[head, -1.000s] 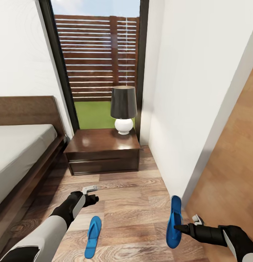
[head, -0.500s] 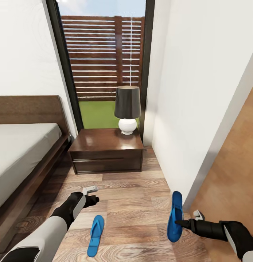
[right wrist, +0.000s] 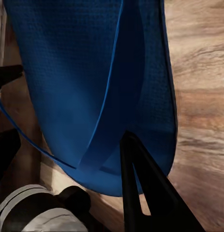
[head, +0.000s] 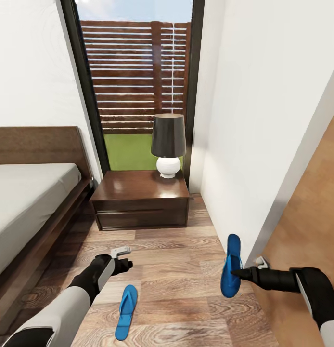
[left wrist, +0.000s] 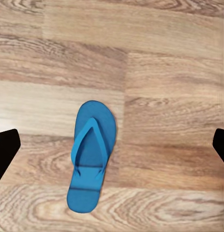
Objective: In the bedroom, move the book from the bed onto either nightstand, and place the two sandals side by side next to the bed.
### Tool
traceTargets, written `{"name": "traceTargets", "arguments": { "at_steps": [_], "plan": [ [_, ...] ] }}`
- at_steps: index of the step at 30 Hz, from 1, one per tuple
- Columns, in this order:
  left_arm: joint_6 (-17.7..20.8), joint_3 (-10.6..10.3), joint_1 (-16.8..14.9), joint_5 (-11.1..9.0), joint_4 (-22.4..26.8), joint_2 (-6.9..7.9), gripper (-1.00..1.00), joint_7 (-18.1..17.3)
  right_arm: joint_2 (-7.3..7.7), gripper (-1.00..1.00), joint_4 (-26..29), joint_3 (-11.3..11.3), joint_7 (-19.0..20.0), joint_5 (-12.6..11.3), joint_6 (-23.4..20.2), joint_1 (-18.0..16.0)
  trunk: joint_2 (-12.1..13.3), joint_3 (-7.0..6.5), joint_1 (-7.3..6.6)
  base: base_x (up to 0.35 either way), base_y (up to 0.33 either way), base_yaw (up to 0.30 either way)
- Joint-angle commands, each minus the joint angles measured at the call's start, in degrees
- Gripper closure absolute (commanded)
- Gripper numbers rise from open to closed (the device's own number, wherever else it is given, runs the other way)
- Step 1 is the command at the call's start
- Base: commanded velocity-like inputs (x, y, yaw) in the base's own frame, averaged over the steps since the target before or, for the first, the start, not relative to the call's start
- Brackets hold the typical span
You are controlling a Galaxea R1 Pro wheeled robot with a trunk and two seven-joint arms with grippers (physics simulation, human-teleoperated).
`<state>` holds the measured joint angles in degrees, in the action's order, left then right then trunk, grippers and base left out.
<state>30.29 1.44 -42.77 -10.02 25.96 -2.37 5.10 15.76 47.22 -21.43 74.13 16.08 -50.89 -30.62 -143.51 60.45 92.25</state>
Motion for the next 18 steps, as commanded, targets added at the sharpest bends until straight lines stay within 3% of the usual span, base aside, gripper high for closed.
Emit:
{"name": "traceTargets", "arguments": {
  "at_steps": [1, 2, 3, 6, 15, 18],
  "plan": [
    [0.27, 0.14, 0.02, -0.61, 0.09, -0.09, -1.00, 0.40, -0.03, 1.00, 0.07, 1.51, 1.60, 0.66, -0.52, -0.06, -0.02, 0.06, -0.01, 0.000, 0.000, 0.000],
    [0.26, 0.14, 0.03, -0.61, 0.09, -0.14, -1.00, 0.39, -0.03, 1.00, 0.09, 2.37, 1.89, 0.65, -0.52, -0.06, -0.02, 0.06, -0.01, 0.000, 0.000, 0.000],
    [0.23, 0.14, 0.05, -0.59, 0.14, -0.58, -1.00, 0.37, -0.03, 1.00, 0.12, 5.45, 2.60, 0.63, -0.52, -0.06, -0.02, 0.06, -0.01, 0.000, 0.000, 0.000],
    [0.17, 0.09, 0.06, -0.61, 0.19, -1.14, -1.00, 0.36, -0.08, 1.00, 0.14, 8.34, 2.96, 0.62, -0.53, -0.05, -0.02, 0.06, -0.01, 0.000, 0.000, 0.000],
    [0.12, 0.14, 0.07, -0.61, 0.16, -1.66, -1.00, 0.31, -1.77, 1.00, 0.15, 9.88, 3.40, 0.56, -0.53, 0.00, -0.02, 0.06, -0.01, 0.000, 0.000, 0.000],
    [0.15, 0.14, 0.09, -0.61, 0.15, -1.68, -1.00, 0.28, -2.02, 1.00, 0.17, 9.96, 12.74, 0.45, -0.54, -0.03, -0.02, 0.06, -0.01, 0.000, 0.000, 0.000]
  ]
}}
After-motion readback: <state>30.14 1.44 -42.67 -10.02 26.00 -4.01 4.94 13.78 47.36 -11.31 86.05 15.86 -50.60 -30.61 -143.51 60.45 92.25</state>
